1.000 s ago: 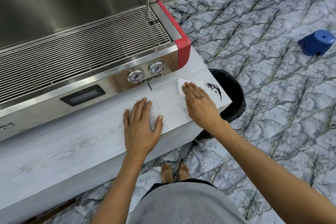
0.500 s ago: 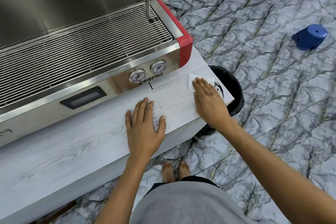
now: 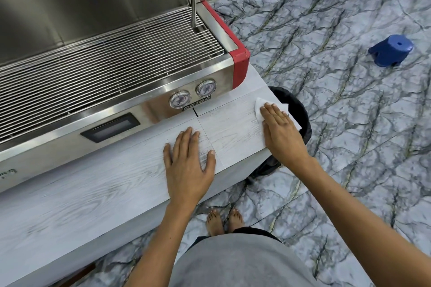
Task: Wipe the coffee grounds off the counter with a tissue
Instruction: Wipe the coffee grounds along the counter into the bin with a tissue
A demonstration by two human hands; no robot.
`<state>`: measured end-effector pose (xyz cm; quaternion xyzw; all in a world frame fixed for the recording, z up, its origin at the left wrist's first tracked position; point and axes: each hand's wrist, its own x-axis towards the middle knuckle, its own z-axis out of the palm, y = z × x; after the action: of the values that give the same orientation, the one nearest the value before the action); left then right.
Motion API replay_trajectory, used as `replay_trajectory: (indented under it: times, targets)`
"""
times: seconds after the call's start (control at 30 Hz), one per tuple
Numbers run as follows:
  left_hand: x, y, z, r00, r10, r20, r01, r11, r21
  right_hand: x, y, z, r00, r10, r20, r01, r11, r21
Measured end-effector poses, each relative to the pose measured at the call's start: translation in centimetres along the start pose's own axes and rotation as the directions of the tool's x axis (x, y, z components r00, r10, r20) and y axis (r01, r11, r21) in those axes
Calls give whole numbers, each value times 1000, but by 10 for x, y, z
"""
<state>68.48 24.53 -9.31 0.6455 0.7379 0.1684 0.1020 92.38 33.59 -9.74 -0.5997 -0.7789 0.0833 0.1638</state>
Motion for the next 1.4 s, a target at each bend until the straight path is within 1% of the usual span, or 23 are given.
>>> replay_trajectory:
  times: [0.1, 0.27, 0.4, 0.6, 0.97, 1.13, 1.4]
  targets:
    - [0, 0, 0, 1000, 2, 5, -2, 1000, 3, 1, -1, -1, 1000, -11, -9, 11, 999, 32]
    - [0, -1, -1, 1000, 8, 7, -8, 1000, -5, -4, -18, -4, 997, -34, -66, 40, 995, 96]
    - [0, -1, -1, 1000, 16, 12, -16, 1000, -5, -15, -38, 5, 991, -111, -73, 118, 987, 107]
    - [-1, -3, -1, 999, 31, 12, -31, 1000, 4, -31, -42, 19, 987, -145, -69, 150, 986, 77]
    - [0, 0, -2, 1000, 11, 16, -11, 1000, -2, -26, -4, 9, 984, -168, -64, 170, 985, 24]
    - [3, 10, 1, 999, -44, -21, 44, 999, -24, -20, 20, 3, 981, -187, -49, 188, 982, 29]
    - [17, 42, 15, 991, -132, -30, 130, 991, -42, 1, 50, -7, 973, -232, -8, 232, 969, 89]
